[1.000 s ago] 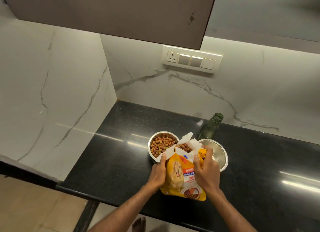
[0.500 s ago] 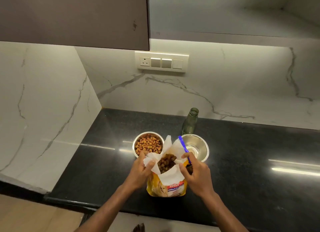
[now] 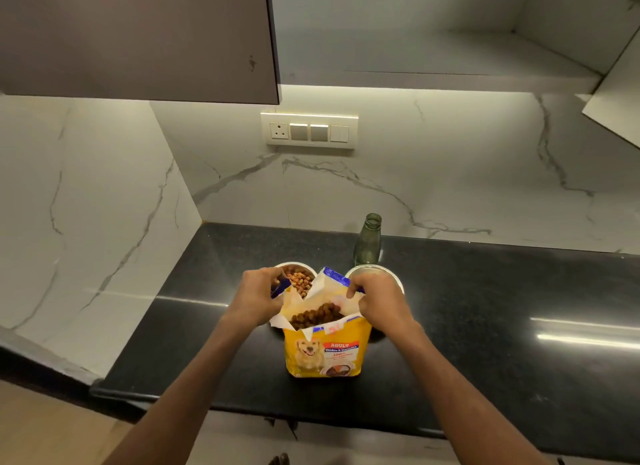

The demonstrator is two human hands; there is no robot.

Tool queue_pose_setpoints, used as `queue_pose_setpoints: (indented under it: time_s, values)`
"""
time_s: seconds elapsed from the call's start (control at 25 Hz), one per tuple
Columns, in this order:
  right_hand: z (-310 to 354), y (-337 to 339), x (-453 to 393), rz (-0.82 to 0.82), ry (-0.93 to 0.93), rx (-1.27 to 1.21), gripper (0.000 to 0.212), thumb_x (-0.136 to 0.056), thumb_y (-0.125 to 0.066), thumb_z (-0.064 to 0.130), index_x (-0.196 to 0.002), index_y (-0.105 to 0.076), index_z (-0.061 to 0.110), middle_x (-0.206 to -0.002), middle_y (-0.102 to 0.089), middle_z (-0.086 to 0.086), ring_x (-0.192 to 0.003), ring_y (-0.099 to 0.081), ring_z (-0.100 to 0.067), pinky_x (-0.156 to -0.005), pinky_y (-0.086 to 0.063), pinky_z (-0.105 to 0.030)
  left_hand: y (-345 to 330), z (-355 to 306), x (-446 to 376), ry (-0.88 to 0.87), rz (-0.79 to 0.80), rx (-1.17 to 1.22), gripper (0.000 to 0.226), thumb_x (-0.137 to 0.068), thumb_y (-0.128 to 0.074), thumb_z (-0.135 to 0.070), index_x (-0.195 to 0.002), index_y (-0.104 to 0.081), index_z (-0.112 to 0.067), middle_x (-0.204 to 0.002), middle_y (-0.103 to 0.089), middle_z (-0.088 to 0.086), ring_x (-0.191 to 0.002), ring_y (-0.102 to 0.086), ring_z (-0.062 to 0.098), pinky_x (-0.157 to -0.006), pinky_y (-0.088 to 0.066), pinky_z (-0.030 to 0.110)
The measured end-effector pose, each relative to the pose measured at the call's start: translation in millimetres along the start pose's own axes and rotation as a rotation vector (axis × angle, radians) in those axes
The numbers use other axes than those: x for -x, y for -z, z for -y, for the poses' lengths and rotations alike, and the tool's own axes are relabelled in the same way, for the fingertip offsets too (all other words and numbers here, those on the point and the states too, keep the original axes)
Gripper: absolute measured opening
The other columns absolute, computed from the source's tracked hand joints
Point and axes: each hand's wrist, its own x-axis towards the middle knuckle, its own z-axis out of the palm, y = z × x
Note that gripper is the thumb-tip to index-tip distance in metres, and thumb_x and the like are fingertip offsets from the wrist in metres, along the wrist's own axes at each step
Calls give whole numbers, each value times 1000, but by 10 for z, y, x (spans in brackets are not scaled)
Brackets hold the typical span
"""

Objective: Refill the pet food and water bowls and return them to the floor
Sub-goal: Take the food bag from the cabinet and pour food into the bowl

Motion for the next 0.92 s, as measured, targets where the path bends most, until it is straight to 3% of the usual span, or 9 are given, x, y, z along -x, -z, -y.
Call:
queue_pose_setpoints:
  time_s: [0.08, 0.2, 0.28, 0.36, 0.48, 0.56, 0.64, 0.8, 0.92]
  values:
    - [-219, 99, 109, 28, 31, -279, 26, -93, -78, 15, -115, -77, 29, -115, -74, 11, -102, -70, -7, -87, -57, -28, 89, 225, 153, -134, 108, 168, 53, -86, -87, -28, -132, -63, -36, -117, -70, -13, -109, -71, 6, -87, -65, 29]
    - [-651, 91, 371, 259, -10, -857, 89, -80, -92, 30, -153, -42, 42, -147, -61, 18, -128, -68, -10, -100, -60, -38, -37, 511, 451, -286, 89, 450, 114, -66, -98, -48, -159, -33, -44, -159, -47, -15, -143, -48, -2, -105, -56, 32]
    - [-726, -119, 423, 389, -2, -739, 127, -68, -102, 31, -162, -19, 52, -158, -45, 24, -139, -57, -5, -109, -55, -40, -367, 536, 517, -413, 137, 362, 132, -54, -101, -58, -162, -26, -47, -176, -13, -5, -163, -17, 9, -122, -36, 31]
    - [-613, -368, 356, 274, -30, -725, 107, -69, -101, 36, -155, -39, 51, -152, -56, 18, -135, -61, -8, -103, -61, -41, -662, 424, 423, -505, 110, 244, 99, -62, -92, -68, -150, -52, -48, -175, -20, -3, -164, -17, 14, -124, -37, 33]
    - [-389, -413, 161, -10, -167, -846, 42, -80, -91, 41, -115, -73, 26, -114, -80, -2, -109, -78, -28, -83, -68, -46, -768, 369, 142, -430, -128, 354, 40, -80, -82, -63, -110, -83, -36, -117, -72, -30, -110, -71, -3, -83, -66, 40]
    - [-364, -418, 114, -10, -185, -904, 41, -83, -87, 43, -112, -73, 18, -109, -82, -6, -106, -79, -32, -85, -67, -50, -724, 378, 73, -308, -252, 412, 29, -79, -80, -67, -98, -84, -45, -99, -76, -25, -93, -75, 4, -71, -65, 38]
    - [-423, -467, 141, -55, -259, -1026, 50, -82, -85, 51, -121, -70, 24, -112, -82, -6, -108, -79, -30, -85, -67, -46, -687, 444, 66, -170, -351, 589, 22, -77, -86, -53, -98, -81, -45, -114, -75, -13, -109, -73, 13, -76, -65, 27]
    - [-680, -719, 313, 13, -301, -1035, 96, -60, -97, 58, -143, -56, 37, -136, -71, 2, -126, -70, -18, -93, -62, -36, -692, 930, 61, -56, -152, 1003, 93, -70, -97, -37, -149, -50, -23, -153, -55, -7, -134, -61, 11, -97, -59, 24]
    - [-638, -901, 419, 124, -269, -898, 96, -67, -99, 52, -149, -52, 38, -139, -71, 7, -128, -69, -16, -102, -61, -42, -874, 1094, 36, -122, 323, 651, 142, -50, -103, -53, -166, -22, -38, -171, -16, -33, -150, -32, -15, -120, -38, 30]
